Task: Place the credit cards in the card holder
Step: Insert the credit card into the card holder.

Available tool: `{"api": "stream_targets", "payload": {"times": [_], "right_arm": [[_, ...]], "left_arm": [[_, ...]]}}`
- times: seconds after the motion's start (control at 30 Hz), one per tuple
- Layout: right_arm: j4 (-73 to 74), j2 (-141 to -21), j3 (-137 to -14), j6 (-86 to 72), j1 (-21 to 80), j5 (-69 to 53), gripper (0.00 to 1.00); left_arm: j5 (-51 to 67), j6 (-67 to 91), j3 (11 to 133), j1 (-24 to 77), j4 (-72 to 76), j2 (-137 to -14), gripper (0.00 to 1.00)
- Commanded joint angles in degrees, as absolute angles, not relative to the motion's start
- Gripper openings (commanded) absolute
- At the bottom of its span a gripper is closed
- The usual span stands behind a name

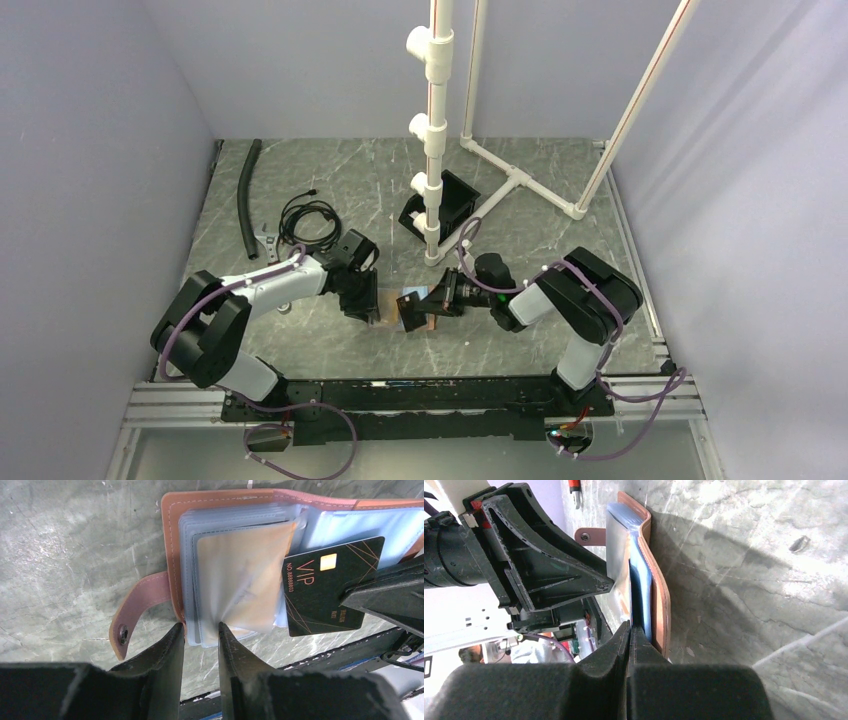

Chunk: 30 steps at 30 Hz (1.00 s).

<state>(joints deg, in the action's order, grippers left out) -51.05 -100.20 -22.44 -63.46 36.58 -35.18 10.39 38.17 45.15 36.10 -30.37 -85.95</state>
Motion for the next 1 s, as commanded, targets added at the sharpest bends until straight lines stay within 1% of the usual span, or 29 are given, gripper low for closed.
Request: {"api": "stream_targets", "payload": {"times": [0.0,0.5,0.8,0.97], "right_arm": [[-52.6,-100.3,-24.0,-63.1,37.0,-36.2,0.0],[-58.9,-106.0,-25.9,-67.1,37.0,-32.2,0.0],[-66.5,-110.0,-25.9,-69.3,37.1,-29.5,0.0],[-68.4,-110.3,-25.4,-69.4,37.8,-27.8,0.0]], "left_arm": [[8.6,38.8,43.1,38.6,-26.0,-89.6,0.3],[9.4,39.4,43.6,39.5,-25.4,-90.0,0.3],[9.5,39.7,43.3,39.9,-25.5,-89.2,0.3],[10.2,39.9,43.1,40.1,-25.3,-88.7,0.3]]}}
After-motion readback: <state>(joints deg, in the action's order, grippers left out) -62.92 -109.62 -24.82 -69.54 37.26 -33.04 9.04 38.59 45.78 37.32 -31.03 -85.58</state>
